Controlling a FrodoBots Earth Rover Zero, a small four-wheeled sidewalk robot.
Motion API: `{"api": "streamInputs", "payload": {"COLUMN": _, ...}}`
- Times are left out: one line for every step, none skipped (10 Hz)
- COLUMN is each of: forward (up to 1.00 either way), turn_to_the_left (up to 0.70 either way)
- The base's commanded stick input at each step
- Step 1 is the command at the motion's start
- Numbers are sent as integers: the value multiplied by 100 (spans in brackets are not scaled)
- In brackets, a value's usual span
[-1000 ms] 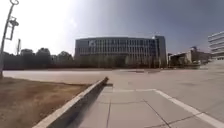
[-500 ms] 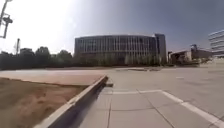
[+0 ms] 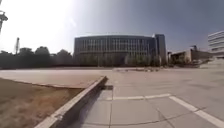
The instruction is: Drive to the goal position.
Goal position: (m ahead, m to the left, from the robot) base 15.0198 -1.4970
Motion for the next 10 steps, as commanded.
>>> {"api": "streamInputs", "payload": {"forward": 70, "turn_to_the_left": 0}}
{"api": "streamInputs", "payload": {"forward": 70, "turn_to_the_left": 0}}
{"api": "streamInputs", "payload": {"forward": 70, "turn_to_the_left": 0}}
{"api": "streamInputs", "payload": {"forward": 70, "turn_to_the_left": 0}}
{"api": "streamInputs", "payload": {"forward": 70, "turn_to_the_left": 0}}
{"api": "streamInputs", "payload": {"forward": 70, "turn_to_the_left": 0}}
{"api": "streamInputs", "payload": {"forward": 70, "turn_to_the_left": 0}}
{"api": "streamInputs", "payload": {"forward": 70, "turn_to_the_left": 0}}
{"api": "streamInputs", "payload": {"forward": 70, "turn_to_the_left": 0}}
{"api": "streamInputs", "payload": {"forward": 70, "turn_to_the_left": 0}}
